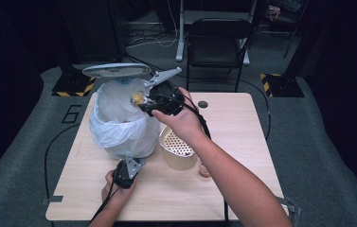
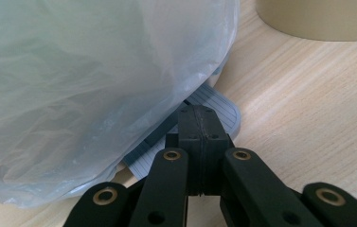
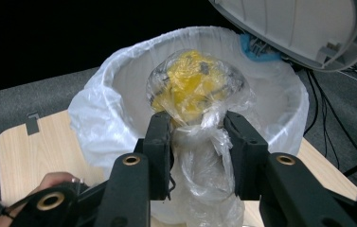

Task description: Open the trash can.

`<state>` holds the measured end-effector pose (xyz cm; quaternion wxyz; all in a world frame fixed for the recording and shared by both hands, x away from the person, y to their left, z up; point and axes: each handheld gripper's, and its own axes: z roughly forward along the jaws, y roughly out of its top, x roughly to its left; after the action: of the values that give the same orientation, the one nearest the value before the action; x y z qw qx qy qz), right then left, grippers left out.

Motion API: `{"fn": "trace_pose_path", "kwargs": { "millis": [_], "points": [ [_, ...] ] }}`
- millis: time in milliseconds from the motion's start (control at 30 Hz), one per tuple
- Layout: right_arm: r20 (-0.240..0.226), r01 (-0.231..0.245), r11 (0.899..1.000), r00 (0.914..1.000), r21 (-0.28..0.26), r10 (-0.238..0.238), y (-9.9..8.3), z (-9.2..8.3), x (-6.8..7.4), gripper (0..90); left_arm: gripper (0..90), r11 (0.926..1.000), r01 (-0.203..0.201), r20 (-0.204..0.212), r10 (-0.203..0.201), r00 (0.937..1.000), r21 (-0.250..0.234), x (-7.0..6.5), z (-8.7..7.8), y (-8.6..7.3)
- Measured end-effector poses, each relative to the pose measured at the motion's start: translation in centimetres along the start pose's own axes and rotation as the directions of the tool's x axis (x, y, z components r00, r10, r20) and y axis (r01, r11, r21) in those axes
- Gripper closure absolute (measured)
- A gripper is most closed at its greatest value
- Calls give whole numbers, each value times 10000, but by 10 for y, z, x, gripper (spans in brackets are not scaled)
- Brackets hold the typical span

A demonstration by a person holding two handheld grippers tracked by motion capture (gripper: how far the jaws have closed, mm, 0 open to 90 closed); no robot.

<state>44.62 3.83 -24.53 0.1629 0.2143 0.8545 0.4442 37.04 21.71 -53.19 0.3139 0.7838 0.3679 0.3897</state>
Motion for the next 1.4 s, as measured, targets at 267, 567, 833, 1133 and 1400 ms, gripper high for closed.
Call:
{"fn": "trace_pose_path", "kwargs": {
  "millis": [267, 567, 833, 1133, 1400],
  "points": [
    [-56, 64, 10000, 10000, 72, -64, 7, 18, 4, 643, 900, 9996, -9, 368, -1, 9993, 289, 2, -2, 1],
    [27, -10, 10000, 10000, 36, 10, 10, 40, 7, 642, 899, 10000, -2, 7, 2, 10000, 12, 0, 0, 0],
    [413, -18, 9999, 9991, 116, 13, 13, 65, 7, 642, 900, 9996, -39, 346, 28, 9994, 290, 2, -2, 1],
    [584, -24, 10000, 9983, 92, 19, 15, 82, 13, 532, 900, 9996, -62, 314, 54, 9995, 261, 1, -2, 1],
    [471, -100, 9994, 9988, -317, 115, 8, 65, 15, 479, 900, 9996, -54, 318, 45, 9995, 269, 1, -2, 1]
  ]
}}
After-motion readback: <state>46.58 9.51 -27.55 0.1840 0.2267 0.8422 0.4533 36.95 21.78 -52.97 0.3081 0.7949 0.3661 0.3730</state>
